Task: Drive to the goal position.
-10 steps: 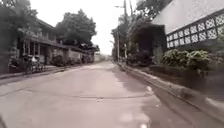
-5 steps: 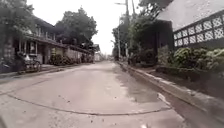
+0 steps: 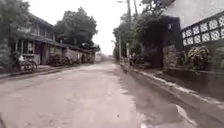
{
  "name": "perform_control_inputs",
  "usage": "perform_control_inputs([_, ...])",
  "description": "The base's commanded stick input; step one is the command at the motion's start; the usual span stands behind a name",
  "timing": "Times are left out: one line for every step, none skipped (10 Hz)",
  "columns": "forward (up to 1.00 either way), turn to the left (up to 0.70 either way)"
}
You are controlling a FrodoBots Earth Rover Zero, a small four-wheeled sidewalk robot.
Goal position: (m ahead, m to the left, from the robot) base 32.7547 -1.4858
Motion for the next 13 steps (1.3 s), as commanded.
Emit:
perform_control_inputs([1.00, 0.02])
perform_control_inputs([1.00, 0.00])
perform_control_inputs([1.00, 0.00])
perform_control_inputs([1.00, 0.00])
perform_control_inputs([1.00, 0.00])
perform_control_inputs([1.00, 0.00])
perform_control_inputs([1.00, 0.00])
perform_control_inputs([1.00, 0.00])
perform_control_inputs([1.00, 0.00])
perform_control_inputs([1.00, 0.00])
perform_control_inputs([1.00, 0.00])
perform_control_inputs([1.00, 0.00])
perform_control_inputs([1.00, 0.00])
